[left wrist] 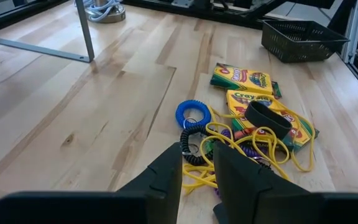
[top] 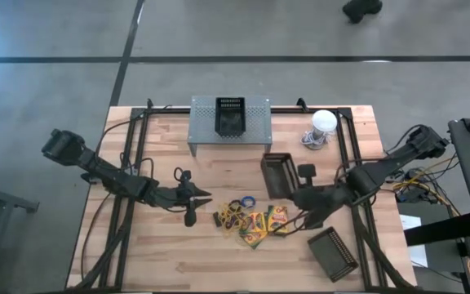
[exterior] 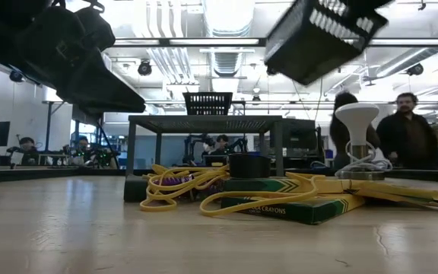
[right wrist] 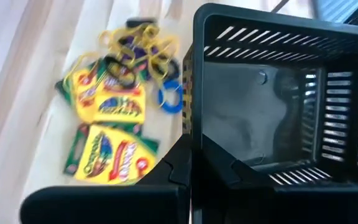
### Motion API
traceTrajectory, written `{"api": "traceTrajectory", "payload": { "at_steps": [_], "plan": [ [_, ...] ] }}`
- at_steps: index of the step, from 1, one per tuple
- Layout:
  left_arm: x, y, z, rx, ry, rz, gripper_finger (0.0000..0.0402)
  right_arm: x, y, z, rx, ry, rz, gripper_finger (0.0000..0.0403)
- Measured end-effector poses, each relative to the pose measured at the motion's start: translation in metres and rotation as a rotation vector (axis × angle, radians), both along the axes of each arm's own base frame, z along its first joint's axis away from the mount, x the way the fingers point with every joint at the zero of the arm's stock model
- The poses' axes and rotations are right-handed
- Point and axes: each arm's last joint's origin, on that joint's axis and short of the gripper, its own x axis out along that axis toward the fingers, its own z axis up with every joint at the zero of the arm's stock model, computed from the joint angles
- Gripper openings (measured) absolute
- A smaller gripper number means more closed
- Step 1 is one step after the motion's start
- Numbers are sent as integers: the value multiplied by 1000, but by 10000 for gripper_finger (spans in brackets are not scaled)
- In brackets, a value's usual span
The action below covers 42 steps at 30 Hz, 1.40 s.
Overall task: Pick & Place Office Desk Supplies
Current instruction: Put the top black bin on the shelf
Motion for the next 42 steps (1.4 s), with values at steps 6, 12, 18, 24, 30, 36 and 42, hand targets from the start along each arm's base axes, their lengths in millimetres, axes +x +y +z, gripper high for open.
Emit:
{"api": "traceTrajectory", "payload": {
  "at_steps": [6,12,18,24,30,36,42],
  "plan": [
    [0,0,0,0,0,0,98,2,-2,16,-101,-67,-9,12],
    [0,0,0,0,0,0,98,8,-11,20,-156,-80,-1,12],
    [0,0,0,0,0,0,98,19,-32,15,-218,-65,-33,12],
    [0,0,0,0,0,0,98,28,-51,17,-225,-78,-52,12],
    [0,0,0,0,0,0,98,37,-64,20,-154,-109,3,13],
    [0,0,0,1,1,0,98,54,-71,12,-173,-103,33,13],
    [0,0,0,1,2,0,98,76,-80,-5,-180,-53,-4,13]
  ]
}}
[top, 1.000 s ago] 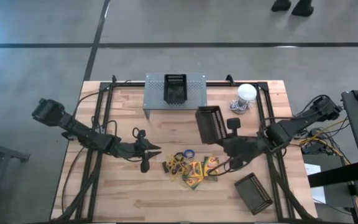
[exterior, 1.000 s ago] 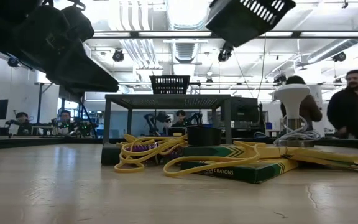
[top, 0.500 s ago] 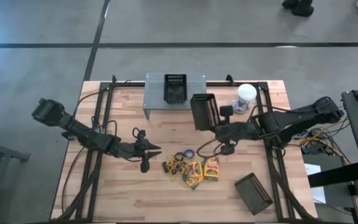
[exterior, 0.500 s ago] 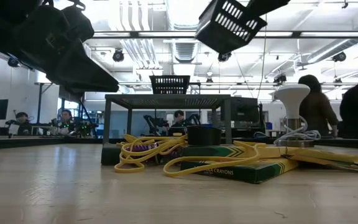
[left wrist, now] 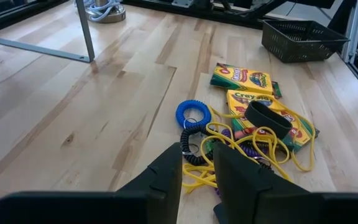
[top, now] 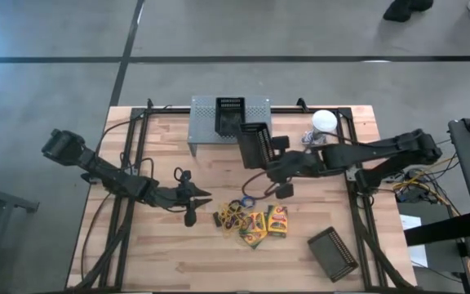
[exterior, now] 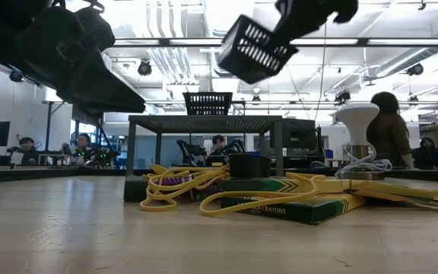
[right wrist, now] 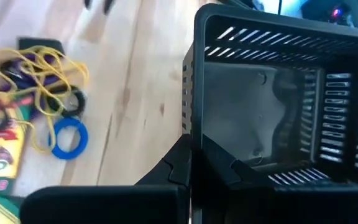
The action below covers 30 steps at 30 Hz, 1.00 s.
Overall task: Pick & Place Office Desk Supplies
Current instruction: Put the top black bin on the shelf
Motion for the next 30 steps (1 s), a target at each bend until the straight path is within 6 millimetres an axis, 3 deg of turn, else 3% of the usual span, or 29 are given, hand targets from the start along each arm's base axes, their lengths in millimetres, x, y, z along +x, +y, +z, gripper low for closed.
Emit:
{"api": "traceTrajectory", "payload": {
  "at_steps": [3,12,21,30],
  "plan": [
    [0,0,0,0,0,0,98,10,-4,-2,-5,15,-44,13],
    [0,0,0,1,3,0,98,25,-28,19,-53,160,-243,13],
    [0,0,0,2,4,0,98,45,-81,2,-80,360,-322,13],
    [0,0,0,2,4,0,98,41,-118,-3,85,396,-278,13]
  ]
}}
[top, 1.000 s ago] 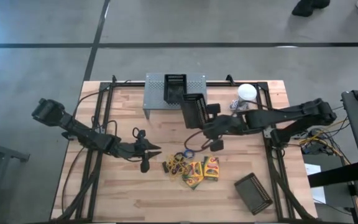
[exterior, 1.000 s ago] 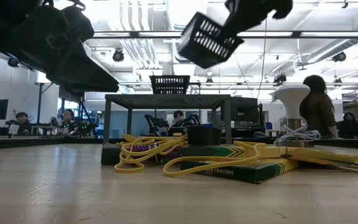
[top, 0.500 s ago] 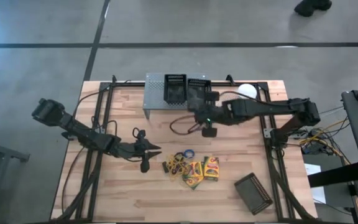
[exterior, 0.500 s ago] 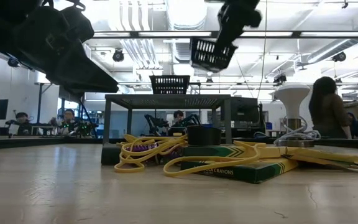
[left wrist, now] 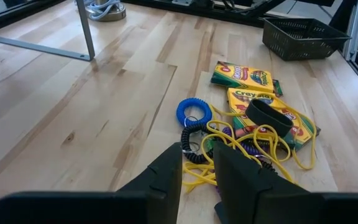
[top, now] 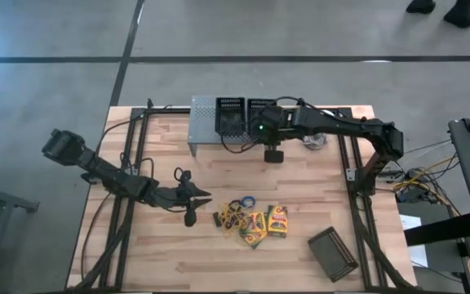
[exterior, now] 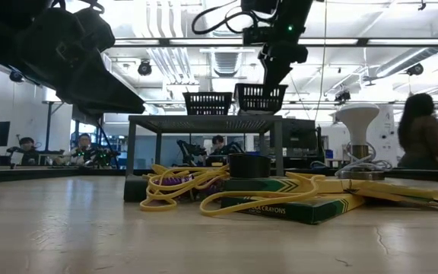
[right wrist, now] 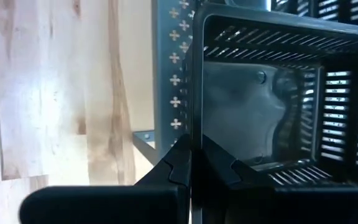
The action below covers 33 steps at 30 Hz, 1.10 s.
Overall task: Pick & Place Office Desk Supplies
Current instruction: Put the top black bin on the shelf
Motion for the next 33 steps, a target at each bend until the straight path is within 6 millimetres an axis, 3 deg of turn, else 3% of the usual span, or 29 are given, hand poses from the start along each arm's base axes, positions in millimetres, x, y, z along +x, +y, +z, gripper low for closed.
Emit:
{"api": "traceTrajectory", "payload": {
  "at_steps": [28,33],
  "plan": [
    [0,0,0,0,0,0,98,8,-5,-3,-28,-60,30,13],
    [0,0,0,0,0,0,98,8,-5,-3,-29,-60,32,36]
  ]
}}
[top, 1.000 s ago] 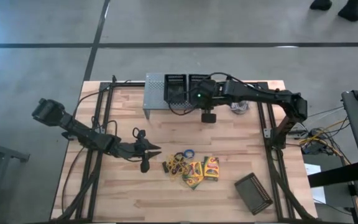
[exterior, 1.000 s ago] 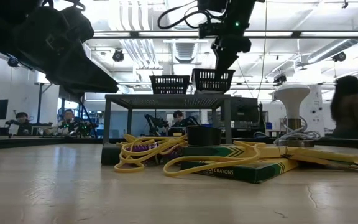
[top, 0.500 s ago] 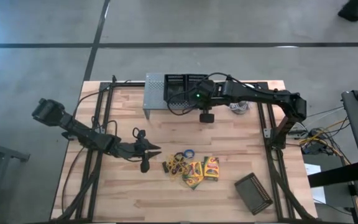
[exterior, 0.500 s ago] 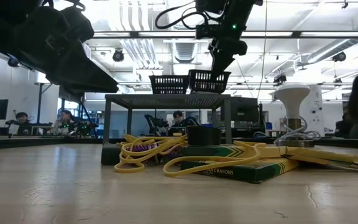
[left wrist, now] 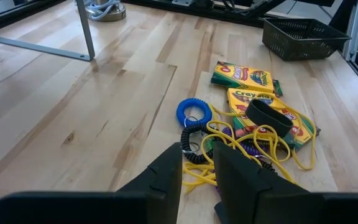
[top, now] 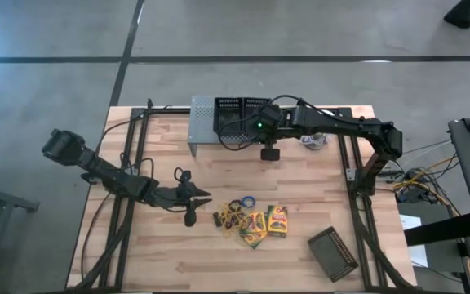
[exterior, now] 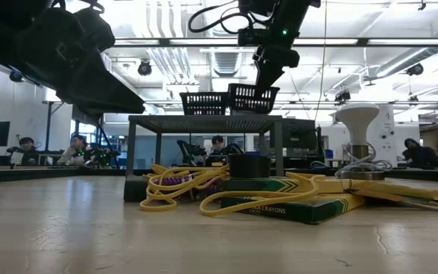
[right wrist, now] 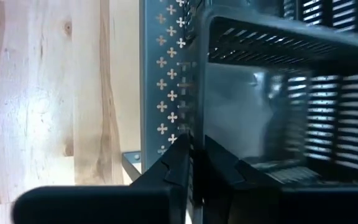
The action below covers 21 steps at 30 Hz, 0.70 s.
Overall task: Pick & Place Office Desk Supplies
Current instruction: Put the top black bin on the shelf, then put the black bin on the shelf
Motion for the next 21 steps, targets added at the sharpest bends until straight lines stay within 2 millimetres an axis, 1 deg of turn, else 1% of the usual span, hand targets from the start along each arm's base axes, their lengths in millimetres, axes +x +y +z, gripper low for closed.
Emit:
{"api": "traceTrajectory", "payload": {
  "at_steps": [8,11,14,17,19,21],
  "plan": [
    [0,0,0,0,0,0,98,5,-1,2,-22,-57,11,111],
    [0,0,0,0,0,0,98,6,0,7,-33,-72,27,130],
    [0,0,0,0,0,0,98,5,5,16,-25,-87,20,142],
    [0,0,0,0,0,0,98,-1,20,27,9,-118,-7,144],
    [0,0,0,0,0,0,98,-7,39,34,31,-129,3,140],
    [0,0,0,0,0,0,98,-16,62,37,57,-127,32,133]
  ]
}}
